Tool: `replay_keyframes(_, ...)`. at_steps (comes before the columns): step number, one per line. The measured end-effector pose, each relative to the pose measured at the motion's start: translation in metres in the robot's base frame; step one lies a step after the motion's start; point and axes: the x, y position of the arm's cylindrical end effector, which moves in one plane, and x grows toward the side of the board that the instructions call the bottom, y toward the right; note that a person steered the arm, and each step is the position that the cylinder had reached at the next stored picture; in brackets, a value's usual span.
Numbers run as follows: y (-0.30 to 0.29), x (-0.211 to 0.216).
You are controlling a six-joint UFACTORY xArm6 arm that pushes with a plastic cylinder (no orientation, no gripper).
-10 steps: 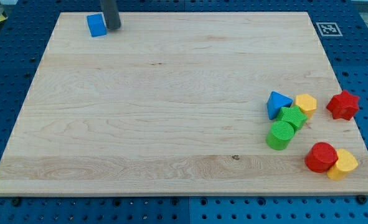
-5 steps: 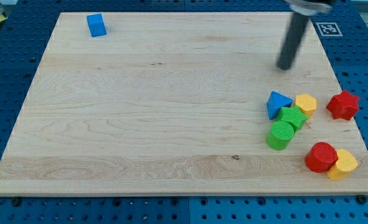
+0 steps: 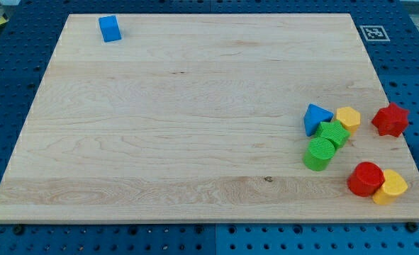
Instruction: Push the red star slightly up
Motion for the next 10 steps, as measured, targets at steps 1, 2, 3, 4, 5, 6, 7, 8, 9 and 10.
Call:
replay_keyframes(1,-0.004,-0.016)
replay_keyframes(2,-0.019,-0.031)
replay_keyframes(3,-0.029,-0.031)
replay_keyframes(4,-0.017,-0.014)
replay_keyframes(5,-0.012,0.011)
replay_keyframes(6,-0.035,0.01)
replay_keyframes(7,-0.055,-0.008)
replay_keyframes(8,-0.066,-0.035)
replay_keyframes(9,-0.07,-0.06)
replay_keyframes(10,-0.07,-0.081)
